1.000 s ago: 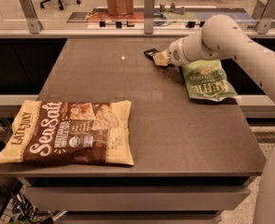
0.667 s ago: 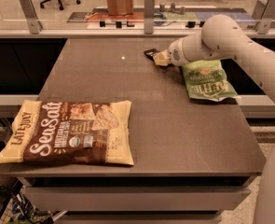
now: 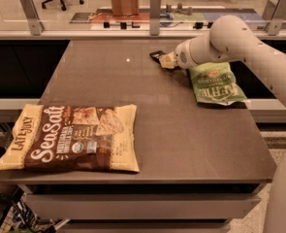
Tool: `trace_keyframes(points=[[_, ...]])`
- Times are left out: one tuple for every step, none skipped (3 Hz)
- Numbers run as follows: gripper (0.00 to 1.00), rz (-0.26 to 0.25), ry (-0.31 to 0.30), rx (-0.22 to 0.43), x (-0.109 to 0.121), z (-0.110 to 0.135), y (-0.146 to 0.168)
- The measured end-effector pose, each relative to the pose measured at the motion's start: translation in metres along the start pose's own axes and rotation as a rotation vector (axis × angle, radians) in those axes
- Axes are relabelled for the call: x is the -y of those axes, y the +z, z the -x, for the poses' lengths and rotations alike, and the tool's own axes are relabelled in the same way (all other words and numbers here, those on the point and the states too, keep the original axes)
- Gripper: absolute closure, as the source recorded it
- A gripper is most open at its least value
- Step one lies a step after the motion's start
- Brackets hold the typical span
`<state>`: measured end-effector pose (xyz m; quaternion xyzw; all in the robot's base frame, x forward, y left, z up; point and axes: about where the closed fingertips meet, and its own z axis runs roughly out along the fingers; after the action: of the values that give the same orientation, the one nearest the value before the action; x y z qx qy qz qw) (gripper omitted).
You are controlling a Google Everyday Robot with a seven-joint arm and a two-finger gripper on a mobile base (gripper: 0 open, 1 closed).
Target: Move rxbar chocolate near brown chip bag
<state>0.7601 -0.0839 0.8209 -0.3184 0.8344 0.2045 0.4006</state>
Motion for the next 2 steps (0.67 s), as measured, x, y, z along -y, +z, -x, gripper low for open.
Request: trace_keyframes(points=[[1.0, 0.0, 0.0, 0.0, -0.0001, 0.0002, -0.0001], [1.0, 0.0, 0.0, 0.0, -0.0002, 0.0003, -0.0001]])
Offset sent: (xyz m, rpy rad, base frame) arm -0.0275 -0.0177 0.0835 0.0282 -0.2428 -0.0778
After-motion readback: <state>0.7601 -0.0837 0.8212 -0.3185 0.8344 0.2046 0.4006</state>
